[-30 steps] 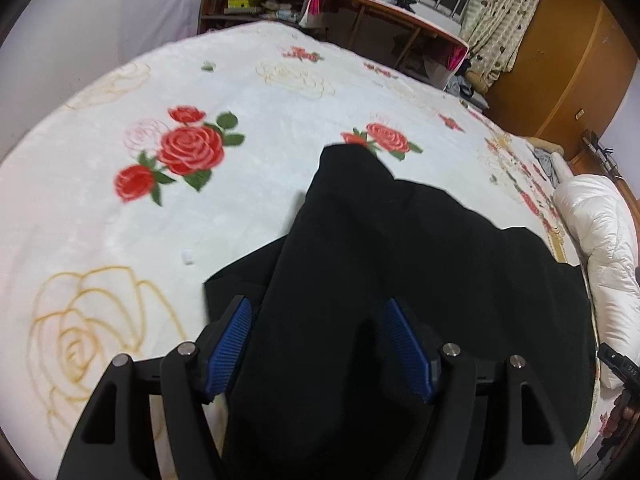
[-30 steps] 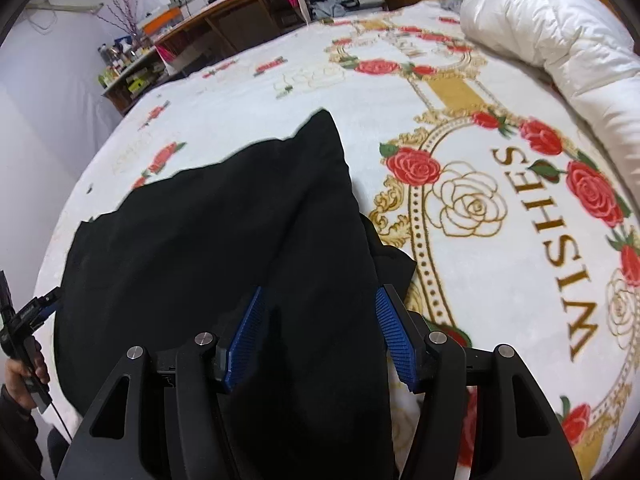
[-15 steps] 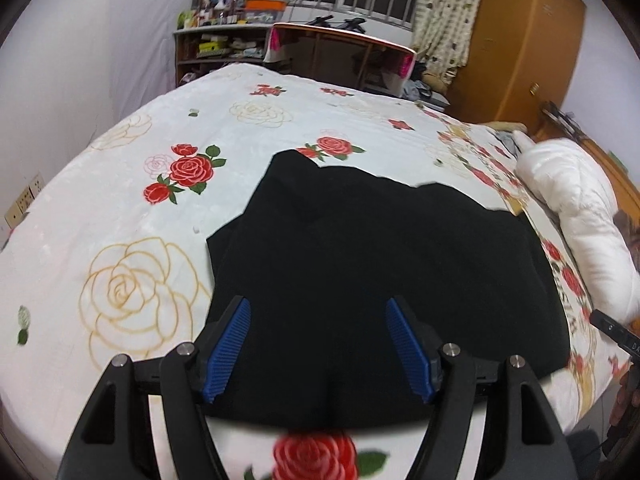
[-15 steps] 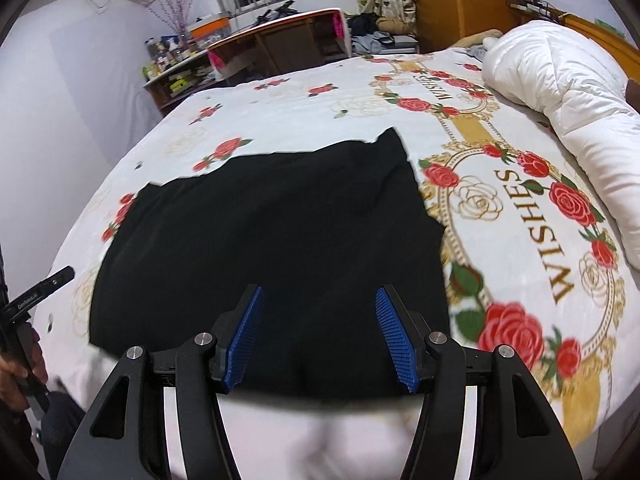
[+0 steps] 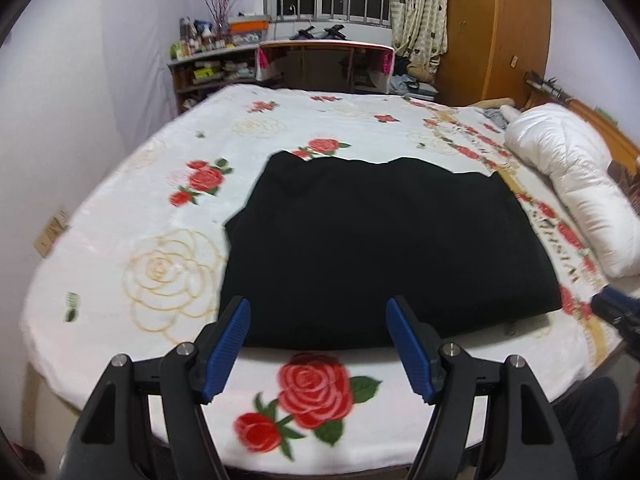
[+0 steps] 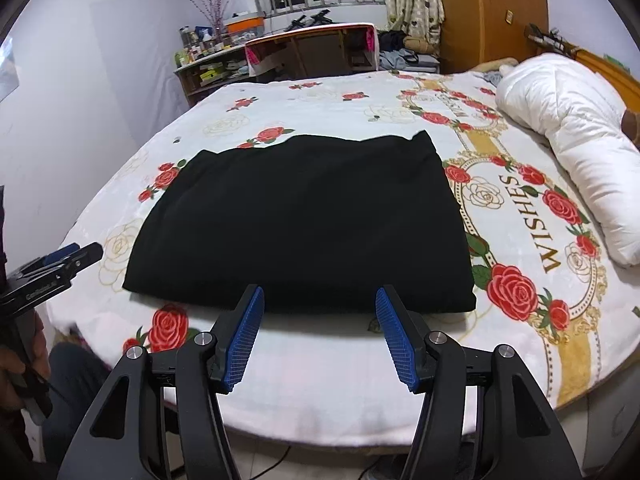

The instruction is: Fold large clothes

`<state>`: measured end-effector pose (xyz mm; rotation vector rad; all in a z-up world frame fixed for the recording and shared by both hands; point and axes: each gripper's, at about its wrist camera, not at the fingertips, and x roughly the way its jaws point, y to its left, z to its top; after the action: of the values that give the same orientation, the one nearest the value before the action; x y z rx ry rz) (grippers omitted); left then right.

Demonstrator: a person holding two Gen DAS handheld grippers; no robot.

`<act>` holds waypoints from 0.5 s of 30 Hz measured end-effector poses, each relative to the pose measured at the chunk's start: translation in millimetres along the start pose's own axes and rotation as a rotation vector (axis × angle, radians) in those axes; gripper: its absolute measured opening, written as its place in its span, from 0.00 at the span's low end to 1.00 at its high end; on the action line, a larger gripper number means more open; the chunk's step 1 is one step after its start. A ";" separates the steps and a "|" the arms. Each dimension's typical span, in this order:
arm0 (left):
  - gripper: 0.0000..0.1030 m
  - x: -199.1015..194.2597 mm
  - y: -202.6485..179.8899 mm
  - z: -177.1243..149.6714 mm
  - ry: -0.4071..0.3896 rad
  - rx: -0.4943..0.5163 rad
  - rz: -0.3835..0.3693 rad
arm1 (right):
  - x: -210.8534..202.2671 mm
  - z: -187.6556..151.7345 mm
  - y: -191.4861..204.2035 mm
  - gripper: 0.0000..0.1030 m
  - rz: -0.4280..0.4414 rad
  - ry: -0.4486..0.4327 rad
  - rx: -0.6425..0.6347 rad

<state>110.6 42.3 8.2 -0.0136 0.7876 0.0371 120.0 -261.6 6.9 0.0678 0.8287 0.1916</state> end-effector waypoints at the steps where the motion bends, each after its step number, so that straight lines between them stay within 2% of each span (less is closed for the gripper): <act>1: 0.70 -4.4 -1.1 -2.3 -0.012 0.012 0.012 | -4.4 -1.6 1.6 0.57 -0.003 -0.010 -0.007; 6: 0.70 -15.7 0.8 -14.2 -0.015 -0.006 -0.016 | -14.5 -8.9 5.3 0.57 -0.009 -0.036 -0.017; 15: 0.71 -13.6 -7.9 -30.5 0.024 0.035 -0.028 | -13.3 -28.0 13.0 0.57 -0.026 -0.005 -0.041</act>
<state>79.8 33.2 -3.8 0.0076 0.8121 -0.0035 88.7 -251.8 -0.6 0.0184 0.8202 0.1837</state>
